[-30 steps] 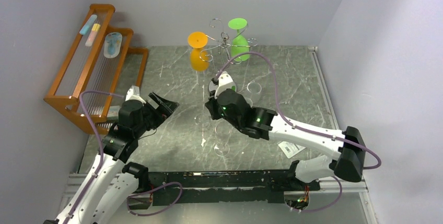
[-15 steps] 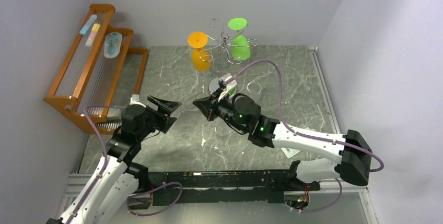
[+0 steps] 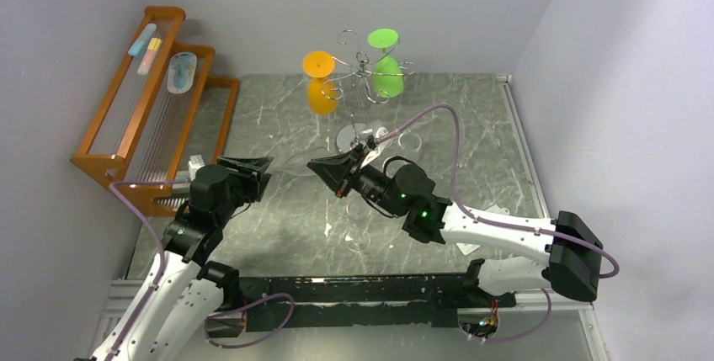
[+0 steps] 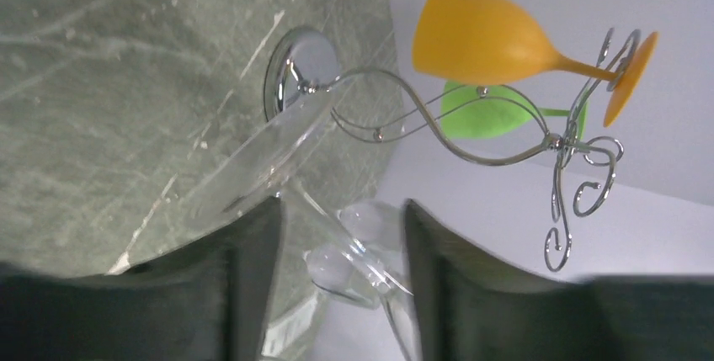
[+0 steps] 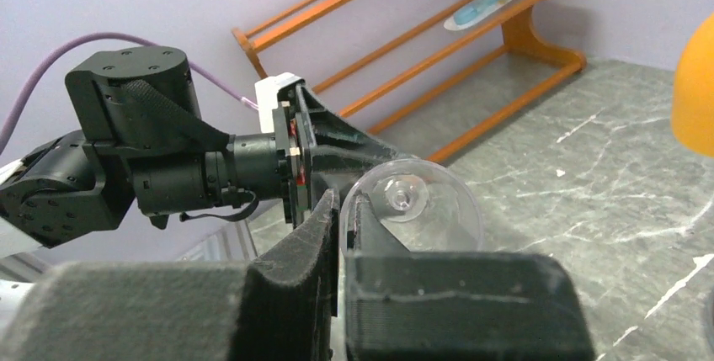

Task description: Place the wine glass upside down on the wine glass rack

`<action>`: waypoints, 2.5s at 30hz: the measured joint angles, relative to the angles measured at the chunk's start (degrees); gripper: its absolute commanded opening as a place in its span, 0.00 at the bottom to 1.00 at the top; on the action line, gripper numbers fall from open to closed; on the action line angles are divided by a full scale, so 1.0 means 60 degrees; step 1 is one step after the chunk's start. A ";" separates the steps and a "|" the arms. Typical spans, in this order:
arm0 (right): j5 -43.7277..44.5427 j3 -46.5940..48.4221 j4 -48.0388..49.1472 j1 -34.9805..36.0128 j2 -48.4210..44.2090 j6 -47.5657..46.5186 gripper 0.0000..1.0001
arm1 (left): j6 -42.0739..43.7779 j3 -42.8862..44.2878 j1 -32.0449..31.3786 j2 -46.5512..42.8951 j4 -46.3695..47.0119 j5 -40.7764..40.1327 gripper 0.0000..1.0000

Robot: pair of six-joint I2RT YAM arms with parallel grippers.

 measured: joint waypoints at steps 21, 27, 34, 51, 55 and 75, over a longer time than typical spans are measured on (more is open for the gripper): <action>-0.0586 -0.0973 0.1676 0.0000 -0.0302 0.0270 0.00 | -0.0404 0.1024 -0.0004 0.0350 -0.0270 -0.1344 0.53; -0.0178 -0.0951 0.1759 0.0011 -0.0160 0.0102 0.00 | -0.0444 0.1916 0.0000 0.0586 -0.1501 -0.1927 0.59; 0.0280 -0.0776 0.2240 0.0011 0.0240 -0.0062 0.00 | -0.0474 0.1960 -0.0004 0.0459 -0.1872 -0.1949 0.63; -0.0455 -0.0769 0.3395 0.0011 0.0605 0.0426 0.00 | -0.0812 0.1453 0.0000 0.0838 -0.1421 -0.1650 0.46; -0.0506 -0.0885 0.3544 0.0004 0.0605 0.0474 0.00 | -0.0973 0.1406 0.0011 0.0787 -0.1355 -0.1719 0.29; -0.0426 -0.1147 0.3956 0.0007 0.0605 0.0514 0.00 | -0.1402 0.1268 0.0007 0.0401 -0.1224 -0.1512 0.70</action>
